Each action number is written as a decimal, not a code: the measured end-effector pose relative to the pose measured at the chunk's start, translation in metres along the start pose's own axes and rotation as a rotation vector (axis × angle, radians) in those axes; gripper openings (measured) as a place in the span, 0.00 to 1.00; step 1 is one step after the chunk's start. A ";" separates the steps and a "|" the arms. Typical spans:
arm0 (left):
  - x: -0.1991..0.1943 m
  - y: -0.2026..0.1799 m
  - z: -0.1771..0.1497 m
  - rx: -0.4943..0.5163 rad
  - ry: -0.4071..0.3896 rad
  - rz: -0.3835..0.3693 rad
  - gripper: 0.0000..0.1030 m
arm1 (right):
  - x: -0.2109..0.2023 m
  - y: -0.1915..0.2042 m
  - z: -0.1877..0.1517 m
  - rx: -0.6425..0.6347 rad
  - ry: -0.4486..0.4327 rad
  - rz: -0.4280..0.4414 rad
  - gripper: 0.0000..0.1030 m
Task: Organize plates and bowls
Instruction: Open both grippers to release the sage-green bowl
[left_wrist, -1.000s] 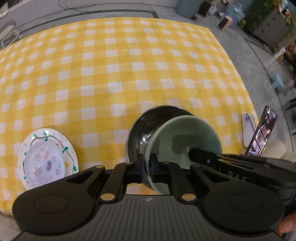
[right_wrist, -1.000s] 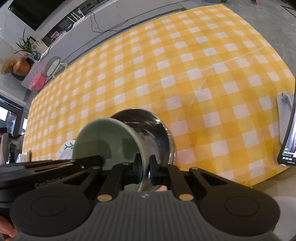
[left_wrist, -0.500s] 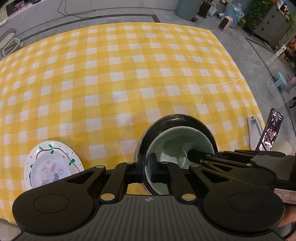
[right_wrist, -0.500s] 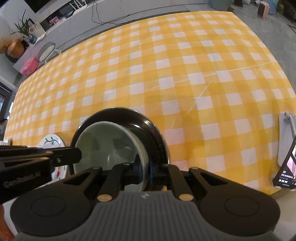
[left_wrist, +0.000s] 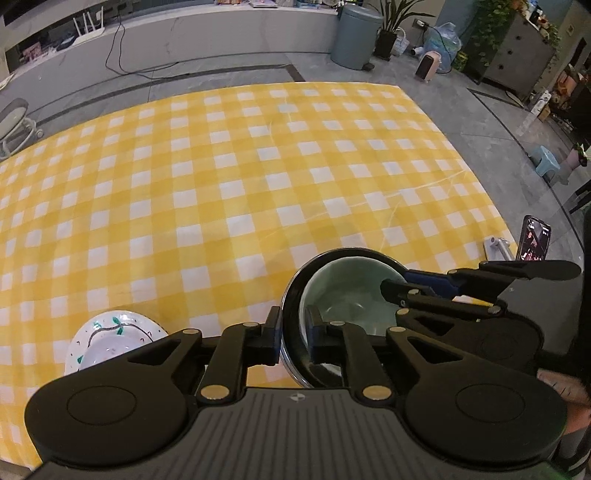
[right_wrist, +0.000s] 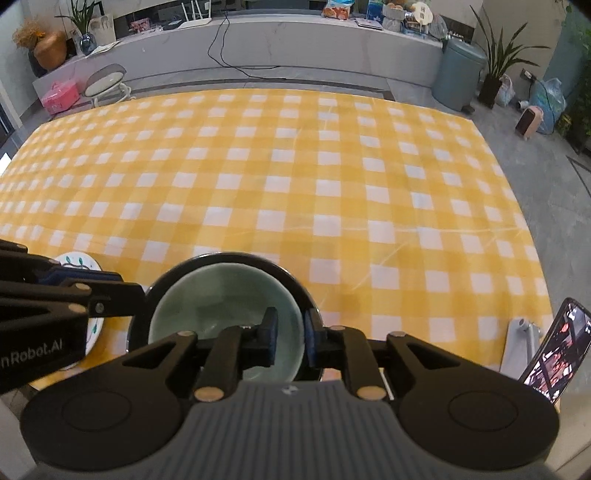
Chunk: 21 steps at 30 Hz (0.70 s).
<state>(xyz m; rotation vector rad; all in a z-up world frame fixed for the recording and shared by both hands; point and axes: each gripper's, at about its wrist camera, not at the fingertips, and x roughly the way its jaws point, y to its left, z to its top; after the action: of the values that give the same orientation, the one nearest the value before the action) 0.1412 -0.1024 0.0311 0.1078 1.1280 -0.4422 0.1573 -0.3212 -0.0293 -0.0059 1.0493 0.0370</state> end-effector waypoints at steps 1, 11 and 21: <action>0.000 0.000 -0.001 0.003 -0.004 -0.001 0.17 | -0.001 0.000 0.000 0.004 -0.005 0.003 0.16; -0.005 0.003 -0.010 -0.012 -0.102 -0.005 0.48 | -0.034 -0.014 0.003 0.067 -0.172 0.103 0.41; 0.010 0.030 -0.039 -0.276 -0.173 -0.087 0.61 | 0.002 -0.049 -0.014 0.291 -0.142 0.214 0.62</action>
<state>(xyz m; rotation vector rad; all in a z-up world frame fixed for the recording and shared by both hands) 0.1235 -0.0659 0.0016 -0.2180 1.0155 -0.3614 0.1472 -0.3706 -0.0385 0.3686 0.9022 0.0776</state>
